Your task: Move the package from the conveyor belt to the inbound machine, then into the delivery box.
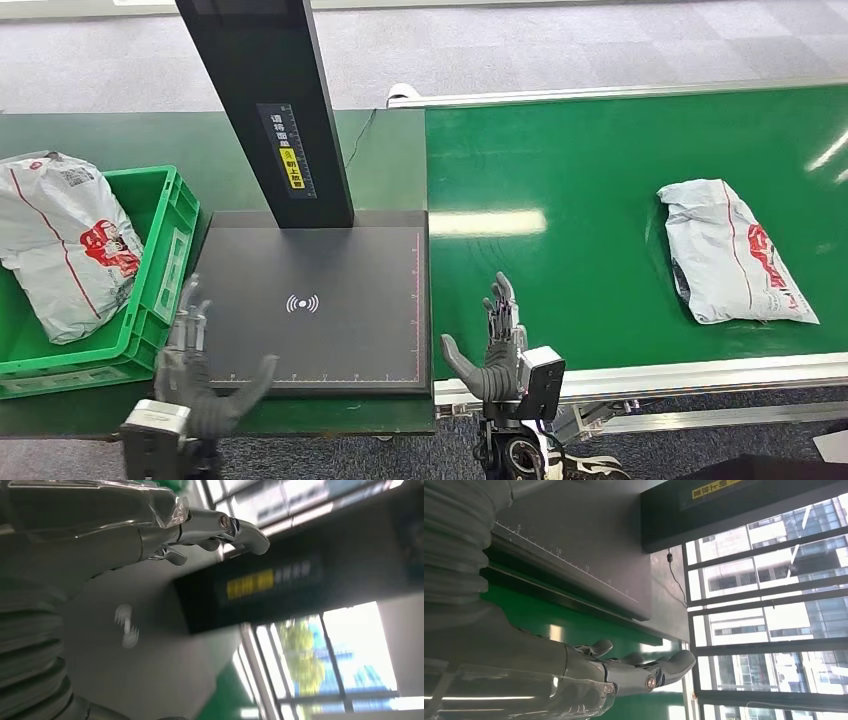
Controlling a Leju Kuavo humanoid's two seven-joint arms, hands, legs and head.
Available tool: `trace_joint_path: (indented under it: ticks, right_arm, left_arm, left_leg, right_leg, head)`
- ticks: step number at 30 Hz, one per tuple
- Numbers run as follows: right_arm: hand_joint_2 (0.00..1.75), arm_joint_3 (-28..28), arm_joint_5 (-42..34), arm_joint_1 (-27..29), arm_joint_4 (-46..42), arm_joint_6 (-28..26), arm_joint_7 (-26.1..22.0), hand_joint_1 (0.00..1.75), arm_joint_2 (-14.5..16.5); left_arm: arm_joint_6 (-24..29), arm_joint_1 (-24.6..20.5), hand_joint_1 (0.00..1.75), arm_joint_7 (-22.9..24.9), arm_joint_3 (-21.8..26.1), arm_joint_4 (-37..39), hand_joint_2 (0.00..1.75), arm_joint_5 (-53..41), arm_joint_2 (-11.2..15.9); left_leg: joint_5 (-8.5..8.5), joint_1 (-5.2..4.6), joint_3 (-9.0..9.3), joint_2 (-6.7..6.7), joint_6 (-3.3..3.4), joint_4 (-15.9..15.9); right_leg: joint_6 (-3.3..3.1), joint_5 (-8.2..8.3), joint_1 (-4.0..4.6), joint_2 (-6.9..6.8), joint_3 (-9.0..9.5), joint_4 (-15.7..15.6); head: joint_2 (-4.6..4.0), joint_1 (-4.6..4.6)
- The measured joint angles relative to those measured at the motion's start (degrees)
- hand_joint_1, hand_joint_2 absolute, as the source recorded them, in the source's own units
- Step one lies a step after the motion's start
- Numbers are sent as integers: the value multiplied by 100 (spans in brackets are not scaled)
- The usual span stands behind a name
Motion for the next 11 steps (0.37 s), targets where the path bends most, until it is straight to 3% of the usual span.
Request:
trace_joint_path:
  ticks: [4, 11]
  right_arm:
    - [175, 130, 34, 93, -164, -218, 15, 0, 1]
    - [175, 410, 26, 260, -486, -303, 167, 0, -20]
  left_arm:
    - [-102, 48, 0, 69, -652, 383, 175, 92, -170]
    - [-269, 50, 0, 496, -934, 543, 175, -166, -266]
  left_leg:
    - [-2, 2, -3, 4, -3, -1]
    - [-3, 9, -2, 7, -6, -2]
  right_leg:
    - [0, -1, 2, 4, -6, 1]
    - [-1, -2, 8, 7, -6, 1]
  head:
    - [0, -1]
    - [1, -1]
